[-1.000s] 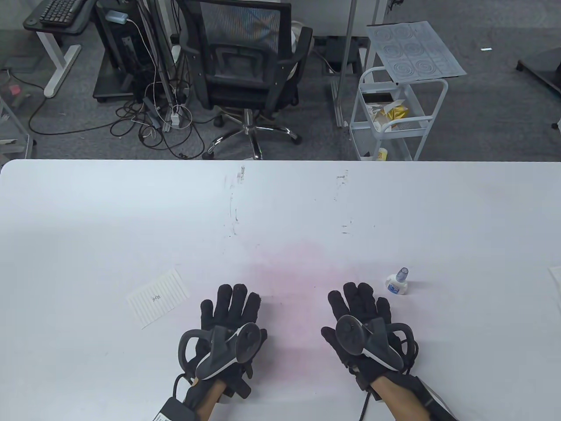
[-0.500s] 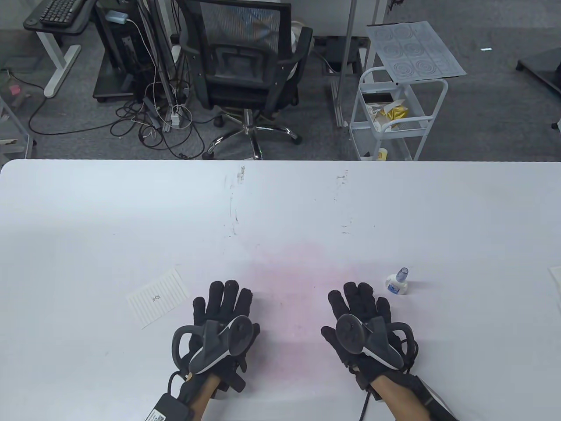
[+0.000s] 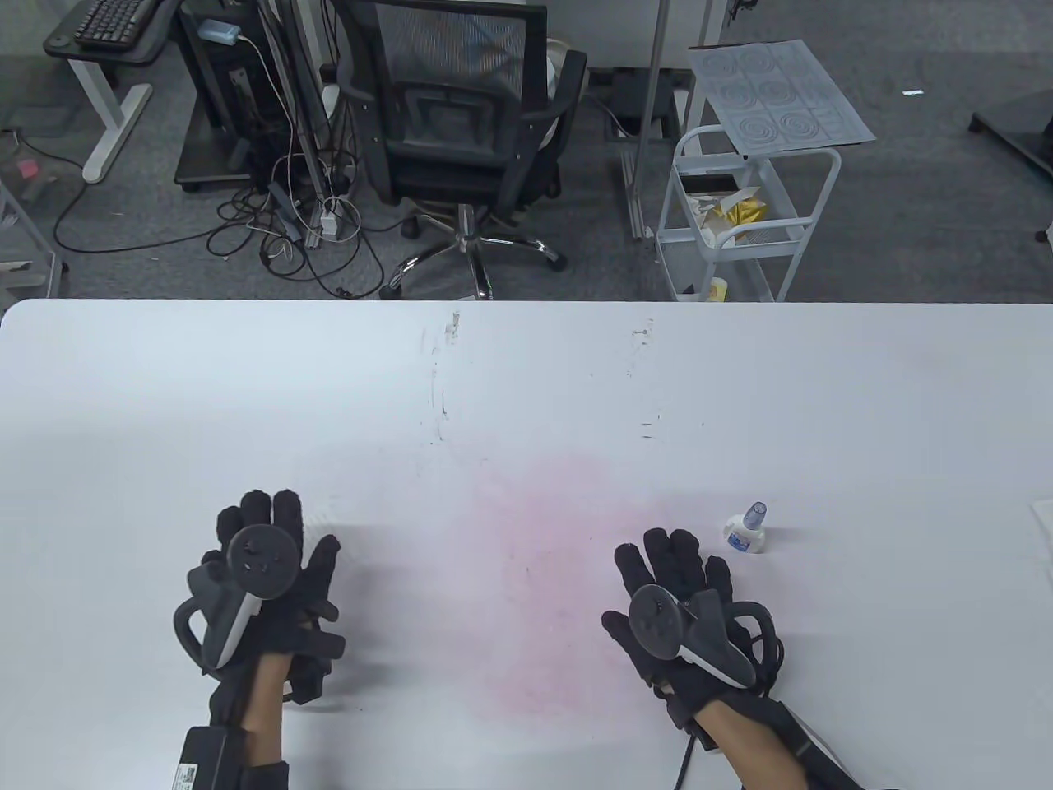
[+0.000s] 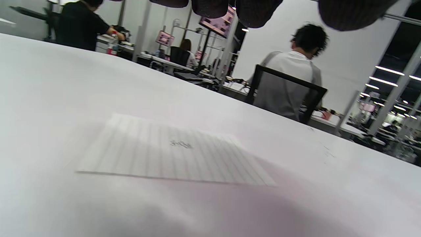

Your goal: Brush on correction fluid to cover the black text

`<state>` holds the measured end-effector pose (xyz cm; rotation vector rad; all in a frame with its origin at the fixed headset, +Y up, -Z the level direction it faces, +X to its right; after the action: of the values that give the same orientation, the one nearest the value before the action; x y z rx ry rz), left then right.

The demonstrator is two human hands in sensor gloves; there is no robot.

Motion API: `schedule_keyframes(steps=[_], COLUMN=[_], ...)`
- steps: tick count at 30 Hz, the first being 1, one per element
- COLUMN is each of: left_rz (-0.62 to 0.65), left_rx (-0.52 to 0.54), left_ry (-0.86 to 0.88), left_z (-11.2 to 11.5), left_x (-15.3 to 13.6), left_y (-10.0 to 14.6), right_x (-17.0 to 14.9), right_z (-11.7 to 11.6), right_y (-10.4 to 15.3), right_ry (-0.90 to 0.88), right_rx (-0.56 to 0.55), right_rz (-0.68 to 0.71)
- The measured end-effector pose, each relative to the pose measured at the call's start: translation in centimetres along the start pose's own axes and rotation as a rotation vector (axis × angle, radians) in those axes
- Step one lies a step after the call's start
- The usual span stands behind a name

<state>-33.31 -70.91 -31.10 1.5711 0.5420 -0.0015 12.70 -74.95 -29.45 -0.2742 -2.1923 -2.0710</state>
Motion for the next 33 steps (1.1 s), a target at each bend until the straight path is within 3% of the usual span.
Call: schedule_keyframes(steps=[5,10,21,33], left_rz=[-0.132,-0.195,-0.232,-0.257], left_rx=[0.022,-0.011,-0.200,-0.316], left_ry=[0.076,-0.010,-0.180,-0.179], left_z=[-0.7,0.6,4.6,6.1], left_x=[-4.2,-6.2,-7.8,-8.5], left_y=[-1.0,-1.5,-1.9,-2.0], right_x=[0.0,0.0,0.1,0.2], right_z=[0.0,0.0,0.0,0.0], right_y=[0.0,-0.1,-0.2,-0.1], right_ry=[0.003,-0.001,0.012,0.016], right_rx=[-0.001,0.008,0.011,0.000], right_rz=[0.001,-0.001,0.002,0.003])
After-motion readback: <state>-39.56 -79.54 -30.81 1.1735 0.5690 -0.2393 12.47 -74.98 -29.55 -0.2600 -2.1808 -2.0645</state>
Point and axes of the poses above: the tracker on the back of each hand, its own x axis roughly to the thumb side, its own y axis roughly from the fingertips to the wrist, z = x × y, the point moved 5 cm from there along -y, roughly from the wrist to the fingertips, and after that the axes turned 2 degrees about z, right-handed, at the moved point
